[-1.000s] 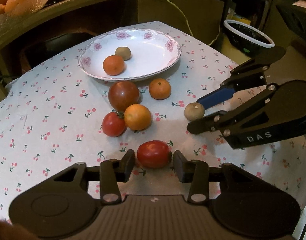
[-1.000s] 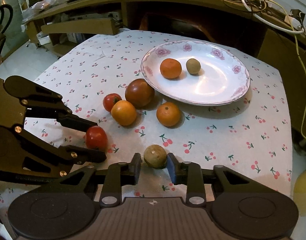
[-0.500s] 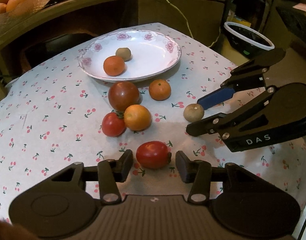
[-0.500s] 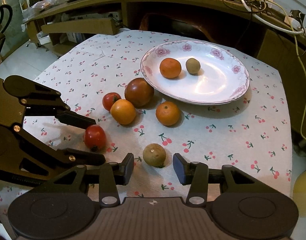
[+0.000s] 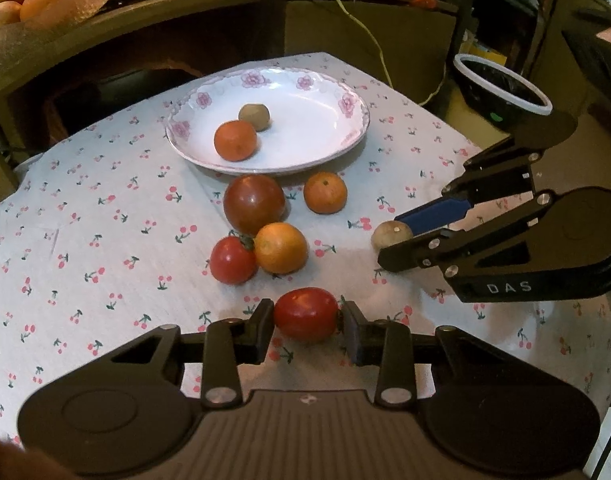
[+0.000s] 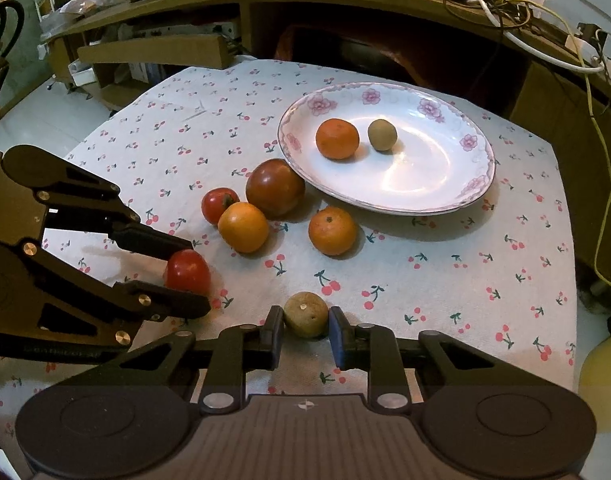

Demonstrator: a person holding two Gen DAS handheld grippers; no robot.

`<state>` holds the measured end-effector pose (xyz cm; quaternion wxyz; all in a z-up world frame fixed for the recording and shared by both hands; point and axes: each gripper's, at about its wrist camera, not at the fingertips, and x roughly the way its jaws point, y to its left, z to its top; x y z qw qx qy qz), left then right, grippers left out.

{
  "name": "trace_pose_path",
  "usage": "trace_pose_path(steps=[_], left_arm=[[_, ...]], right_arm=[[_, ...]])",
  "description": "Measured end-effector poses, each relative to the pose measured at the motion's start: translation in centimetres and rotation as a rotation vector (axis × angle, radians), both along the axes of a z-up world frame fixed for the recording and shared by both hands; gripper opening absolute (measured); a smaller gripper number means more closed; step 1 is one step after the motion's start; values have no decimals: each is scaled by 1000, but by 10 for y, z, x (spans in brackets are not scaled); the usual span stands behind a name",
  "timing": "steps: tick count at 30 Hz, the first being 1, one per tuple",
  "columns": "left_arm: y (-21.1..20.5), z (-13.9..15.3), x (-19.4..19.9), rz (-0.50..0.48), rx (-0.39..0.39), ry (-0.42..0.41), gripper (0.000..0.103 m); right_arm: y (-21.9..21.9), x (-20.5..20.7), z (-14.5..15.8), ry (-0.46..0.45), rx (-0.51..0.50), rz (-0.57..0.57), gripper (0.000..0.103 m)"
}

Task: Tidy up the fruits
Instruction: 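Lift both held fruits and carry them toward the white plate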

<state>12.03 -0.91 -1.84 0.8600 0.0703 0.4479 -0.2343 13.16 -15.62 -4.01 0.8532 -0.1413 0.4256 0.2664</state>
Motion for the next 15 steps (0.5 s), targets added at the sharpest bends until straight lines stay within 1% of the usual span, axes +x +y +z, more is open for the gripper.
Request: trace_pose_path(steps=[8, 15], left_arm=[[-2, 12, 3, -1, -14, -36, 41], [-2, 21, 12, 25, -13, -71, 41]], right_arm=[[-1, 1, 7, -16, 23, -14, 26], [-3, 4, 16, -37, 41, -34, 26]])
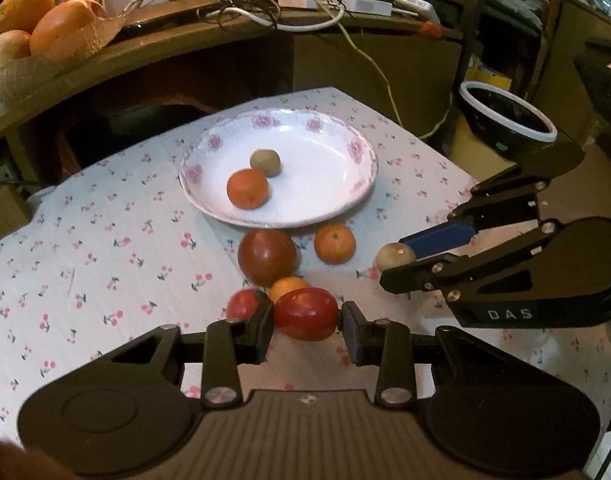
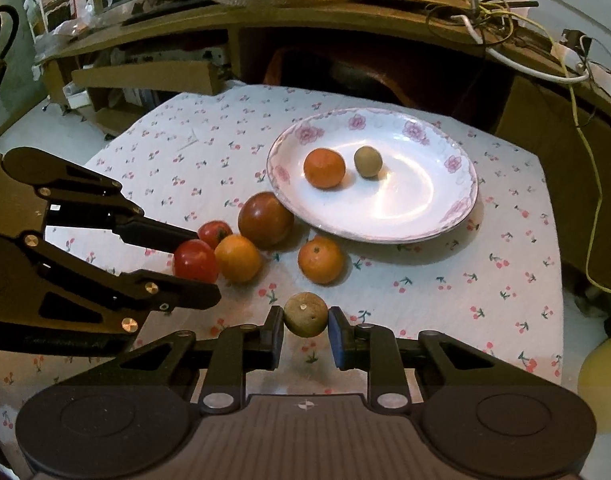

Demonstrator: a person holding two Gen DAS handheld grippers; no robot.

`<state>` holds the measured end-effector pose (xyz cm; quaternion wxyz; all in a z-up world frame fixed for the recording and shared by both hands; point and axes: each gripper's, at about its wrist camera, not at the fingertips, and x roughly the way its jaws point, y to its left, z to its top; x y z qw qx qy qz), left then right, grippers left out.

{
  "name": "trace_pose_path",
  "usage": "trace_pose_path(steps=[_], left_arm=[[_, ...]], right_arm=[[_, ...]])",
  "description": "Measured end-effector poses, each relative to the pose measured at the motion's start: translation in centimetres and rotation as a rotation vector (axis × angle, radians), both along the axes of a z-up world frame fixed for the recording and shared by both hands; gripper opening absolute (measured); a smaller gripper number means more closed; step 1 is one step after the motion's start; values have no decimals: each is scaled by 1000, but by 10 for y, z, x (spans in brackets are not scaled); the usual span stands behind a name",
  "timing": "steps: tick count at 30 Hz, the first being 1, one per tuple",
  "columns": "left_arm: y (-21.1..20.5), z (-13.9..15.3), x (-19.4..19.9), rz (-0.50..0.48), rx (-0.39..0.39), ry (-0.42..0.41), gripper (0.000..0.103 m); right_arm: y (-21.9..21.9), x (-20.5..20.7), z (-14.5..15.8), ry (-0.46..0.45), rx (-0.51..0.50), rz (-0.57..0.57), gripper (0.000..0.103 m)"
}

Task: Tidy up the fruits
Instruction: 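Lift both held fruits and carry them toward the white plate, then lower the tomato and brown fruit into the plate and open both grippers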

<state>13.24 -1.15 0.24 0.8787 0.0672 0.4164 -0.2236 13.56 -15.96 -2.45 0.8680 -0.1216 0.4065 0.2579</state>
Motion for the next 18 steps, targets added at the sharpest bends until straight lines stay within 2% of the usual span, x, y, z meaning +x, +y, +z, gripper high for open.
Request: trace_pose_path(steps=[18], left_arm=[[-13, 26, 28, 53, -8, -87, 41]], right_arm=[[-3, 14, 20, -70, 33, -58, 26]])
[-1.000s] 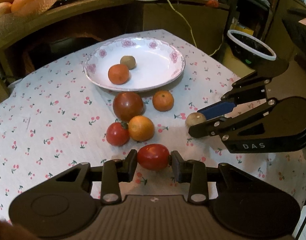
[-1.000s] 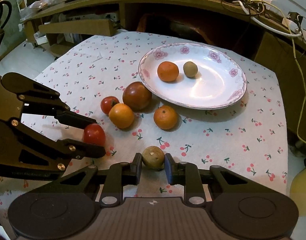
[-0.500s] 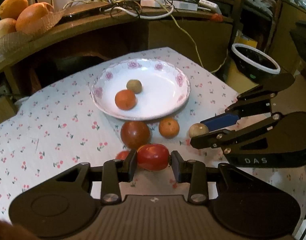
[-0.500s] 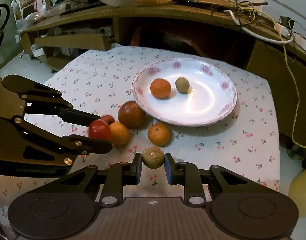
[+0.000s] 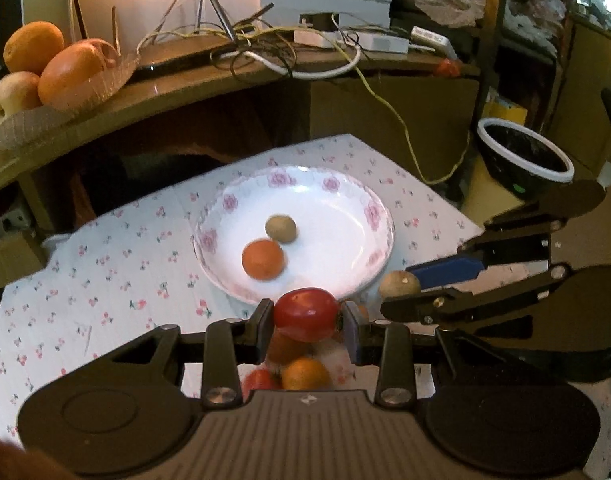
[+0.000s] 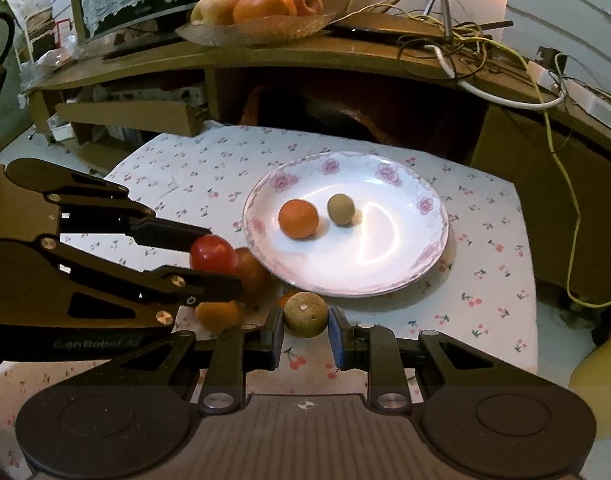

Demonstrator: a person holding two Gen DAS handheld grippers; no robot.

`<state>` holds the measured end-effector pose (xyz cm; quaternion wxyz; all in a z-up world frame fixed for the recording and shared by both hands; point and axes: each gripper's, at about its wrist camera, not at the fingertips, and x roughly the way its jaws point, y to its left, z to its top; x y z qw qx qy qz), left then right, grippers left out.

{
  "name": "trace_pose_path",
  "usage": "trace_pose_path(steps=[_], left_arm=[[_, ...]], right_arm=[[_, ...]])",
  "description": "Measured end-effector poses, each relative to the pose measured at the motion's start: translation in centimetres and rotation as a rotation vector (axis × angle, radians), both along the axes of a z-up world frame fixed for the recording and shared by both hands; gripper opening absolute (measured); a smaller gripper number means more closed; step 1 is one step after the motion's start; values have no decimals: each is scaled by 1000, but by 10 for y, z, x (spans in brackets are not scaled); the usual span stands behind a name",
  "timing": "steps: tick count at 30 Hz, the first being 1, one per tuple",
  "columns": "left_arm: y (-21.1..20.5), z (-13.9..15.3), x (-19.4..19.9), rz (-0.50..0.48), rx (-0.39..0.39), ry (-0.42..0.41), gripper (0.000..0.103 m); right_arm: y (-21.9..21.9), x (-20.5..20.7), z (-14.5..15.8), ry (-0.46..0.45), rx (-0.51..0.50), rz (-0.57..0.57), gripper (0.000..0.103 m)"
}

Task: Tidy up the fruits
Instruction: 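Lower the tomato and brown fruit into the plate and open both grippers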

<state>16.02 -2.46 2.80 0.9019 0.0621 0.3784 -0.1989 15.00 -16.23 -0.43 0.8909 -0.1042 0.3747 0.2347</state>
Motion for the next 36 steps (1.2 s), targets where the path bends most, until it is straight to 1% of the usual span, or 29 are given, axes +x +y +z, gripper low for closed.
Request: trace_pose_path(steps=[8, 15, 20, 30, 36], left_arm=[[-9, 4, 18, 29, -1, -27, 41], [-9, -7, 36, 71, 1, -8, 41], [-7, -15, 47, 95, -3, 12, 41], [-6, -32, 57, 115, 17, 45, 41], [-8, -34, 59, 114, 28, 40, 41]], right_arm=[[-7, 13, 6, -38, 2, -57, 26], [-8, 31, 4, -55, -11, -103, 26], [-5, 45, -1, -47, -14, -118, 26], [0, 60, -13, -36, -31, -121, 26], [1, 65, -16, -30, -31, -127, 27]])
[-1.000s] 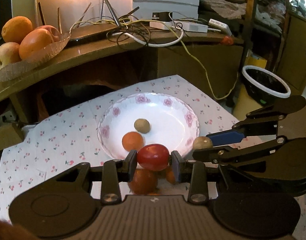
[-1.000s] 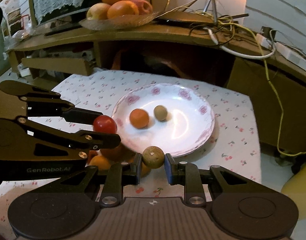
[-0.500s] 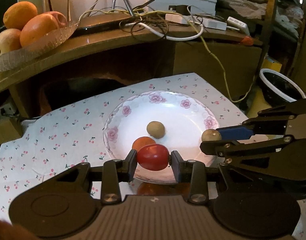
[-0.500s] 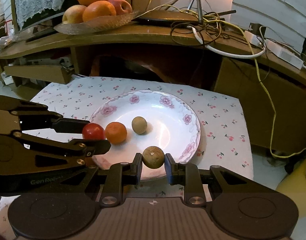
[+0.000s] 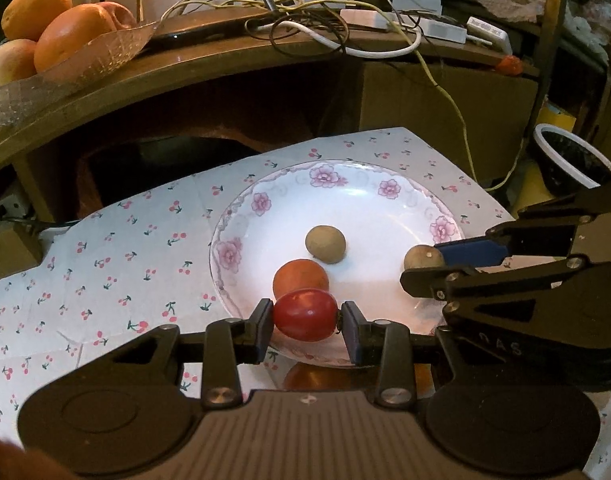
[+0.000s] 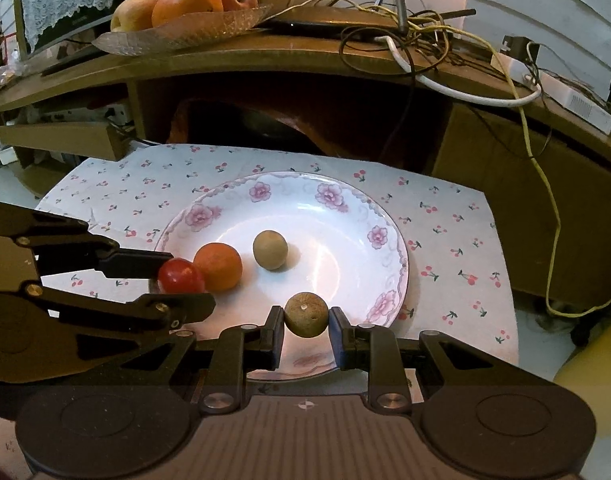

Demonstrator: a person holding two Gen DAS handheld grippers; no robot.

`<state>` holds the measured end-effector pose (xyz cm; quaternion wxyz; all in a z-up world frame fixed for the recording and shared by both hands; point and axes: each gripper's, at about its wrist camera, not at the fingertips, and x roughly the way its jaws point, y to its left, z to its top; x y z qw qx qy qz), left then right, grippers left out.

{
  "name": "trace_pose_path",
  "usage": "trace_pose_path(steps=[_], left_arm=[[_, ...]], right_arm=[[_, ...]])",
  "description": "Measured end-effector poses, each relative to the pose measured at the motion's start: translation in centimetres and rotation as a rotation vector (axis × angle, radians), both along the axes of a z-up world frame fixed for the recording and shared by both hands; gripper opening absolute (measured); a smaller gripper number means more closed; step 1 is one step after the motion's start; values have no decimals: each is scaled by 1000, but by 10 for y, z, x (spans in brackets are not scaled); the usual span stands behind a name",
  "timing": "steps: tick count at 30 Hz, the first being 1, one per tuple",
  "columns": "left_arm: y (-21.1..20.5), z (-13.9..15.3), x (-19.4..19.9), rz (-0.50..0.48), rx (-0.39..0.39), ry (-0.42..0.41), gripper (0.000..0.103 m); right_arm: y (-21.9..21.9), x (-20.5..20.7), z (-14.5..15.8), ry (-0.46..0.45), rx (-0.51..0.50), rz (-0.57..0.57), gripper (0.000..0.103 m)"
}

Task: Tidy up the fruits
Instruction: 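Lower the tomato and brown fruit into the plate and open both grippers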

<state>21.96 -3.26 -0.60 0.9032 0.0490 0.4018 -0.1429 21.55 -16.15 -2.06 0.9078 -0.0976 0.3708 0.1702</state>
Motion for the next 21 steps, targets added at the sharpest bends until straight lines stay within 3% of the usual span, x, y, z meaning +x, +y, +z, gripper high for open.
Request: trace_pose_path(steps=[21], left_arm=[[5, 8, -2, 11, -7, -20, 45]], right_arm=[[-4, 1, 4, -13, 21, -9, 32]])
